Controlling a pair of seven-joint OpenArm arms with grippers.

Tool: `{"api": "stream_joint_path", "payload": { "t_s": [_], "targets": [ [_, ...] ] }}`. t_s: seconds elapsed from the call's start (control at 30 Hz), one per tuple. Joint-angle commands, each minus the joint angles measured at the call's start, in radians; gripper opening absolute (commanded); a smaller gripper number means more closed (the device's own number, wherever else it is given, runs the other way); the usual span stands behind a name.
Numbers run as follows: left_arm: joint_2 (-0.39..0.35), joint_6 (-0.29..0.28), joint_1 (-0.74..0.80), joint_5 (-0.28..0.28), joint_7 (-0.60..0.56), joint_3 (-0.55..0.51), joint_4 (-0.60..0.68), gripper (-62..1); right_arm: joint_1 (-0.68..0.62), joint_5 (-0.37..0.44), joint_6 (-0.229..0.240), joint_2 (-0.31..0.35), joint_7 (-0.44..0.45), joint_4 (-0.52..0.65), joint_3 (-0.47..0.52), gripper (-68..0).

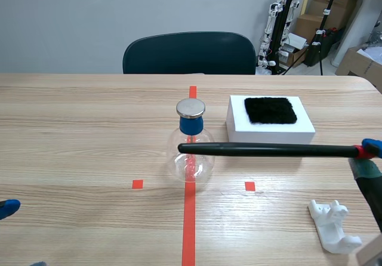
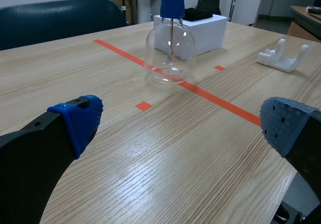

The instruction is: Do the electroscope experiment. move the rod toward and away from the electroscope

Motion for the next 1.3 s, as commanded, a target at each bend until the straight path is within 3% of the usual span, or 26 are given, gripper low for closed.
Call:
{"api": "stream_joint_path", "payload": {
  "t_s": [0.0, 0.23, 0.6, 0.77, 1.0, 1.27],
  "targets": [
    [-0.009, -0.002, 0.002, -0.011, -0.046, -0.001, 0.016, 1.4, 0.013, 0.014, -0.023, 0.023, -0.005, 0.034, 0.001, -63.8],
    [-0.009, -0.002, 0.002, -0.011, -0.046, -0.001, 0.016, 1.4, 0.048, 0.030, -0.029, 0.090, -0.126, 0.127, 0.003, -63.8],
    [-0.009, -0.003, 0.002, -0.010, -0.044, -0.001, 0.016, 1.4, 0.307, -0.035, -0.020, 0.183, -0.383, 0.150, -0.048, -63.8],
    [-0.009, -0.003, 0.002, -0.010, -0.044, -0.001, 0.016, 1.4, 0.445, -0.122, 0.076, 0.197, -0.541, 0.150, -0.127, -63.8],
    [-0.009, -0.003, 0.002, -0.010, -0.044, -0.001, 0.016, 1.4, 0.620, -0.285, 0.169, 0.196, -0.677, 0.090, -0.275, -63.8],
    [-0.009, -0.003, 0.002, -0.010, -0.044, -0.001, 0.016, 1.4, 0.805, -0.416, 0.187, 0.196, -0.752, -0.080, -0.471, -63.8]
  ]
}}
